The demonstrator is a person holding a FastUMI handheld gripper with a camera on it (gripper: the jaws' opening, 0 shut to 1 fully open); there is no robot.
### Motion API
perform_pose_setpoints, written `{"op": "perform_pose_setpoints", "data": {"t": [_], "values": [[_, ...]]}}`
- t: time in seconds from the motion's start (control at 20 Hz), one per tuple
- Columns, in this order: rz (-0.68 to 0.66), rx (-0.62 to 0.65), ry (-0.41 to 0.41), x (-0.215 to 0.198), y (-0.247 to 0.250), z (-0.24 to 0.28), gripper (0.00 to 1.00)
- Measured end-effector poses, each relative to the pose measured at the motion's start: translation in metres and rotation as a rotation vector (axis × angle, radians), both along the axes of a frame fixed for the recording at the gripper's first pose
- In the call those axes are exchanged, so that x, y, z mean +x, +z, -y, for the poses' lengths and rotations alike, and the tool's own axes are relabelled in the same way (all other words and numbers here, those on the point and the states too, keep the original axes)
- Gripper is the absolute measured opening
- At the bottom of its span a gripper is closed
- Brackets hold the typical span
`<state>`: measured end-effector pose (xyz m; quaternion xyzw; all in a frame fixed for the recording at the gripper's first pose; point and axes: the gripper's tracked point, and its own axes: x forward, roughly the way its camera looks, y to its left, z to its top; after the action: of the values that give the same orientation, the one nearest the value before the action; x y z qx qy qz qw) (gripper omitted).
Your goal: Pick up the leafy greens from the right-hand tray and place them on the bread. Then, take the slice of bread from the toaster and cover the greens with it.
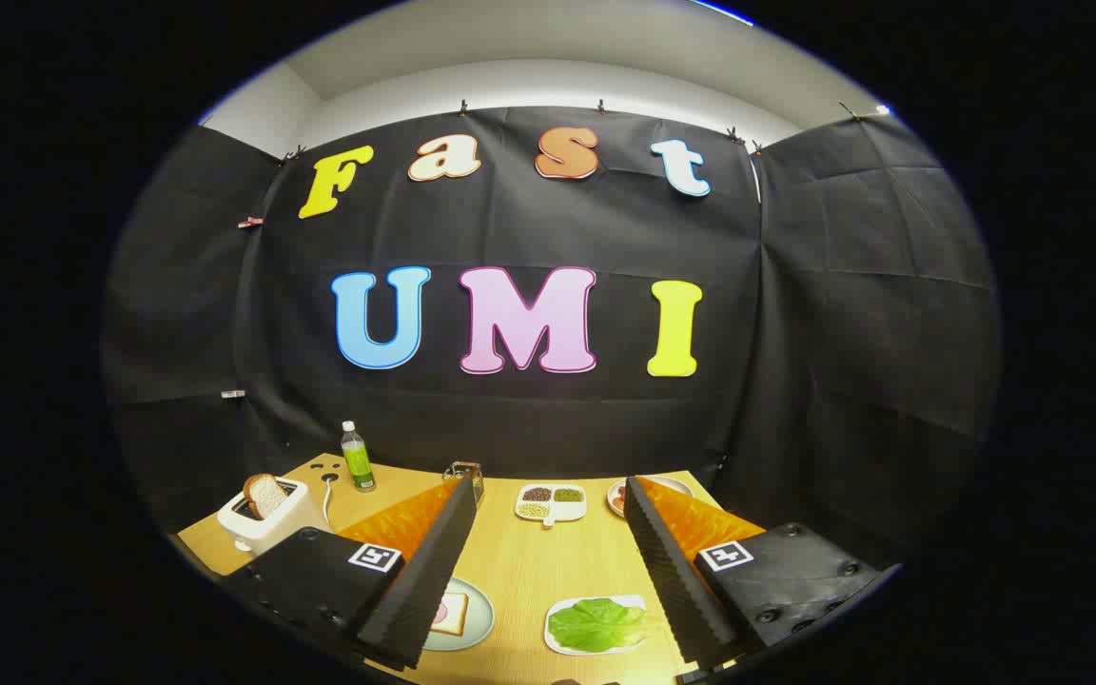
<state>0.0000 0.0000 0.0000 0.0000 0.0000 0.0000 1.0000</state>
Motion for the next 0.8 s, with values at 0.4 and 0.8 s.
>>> {"op": "perform_pose_setpoints", "data": {"t": [0.4,0.8], "values": [[-0.024,0.017,-0.002,-0.007,-0.009,0.005,0.97],[-0.060,0.037,-0.010,-0.003,-0.020,0.015,0.97]]}}
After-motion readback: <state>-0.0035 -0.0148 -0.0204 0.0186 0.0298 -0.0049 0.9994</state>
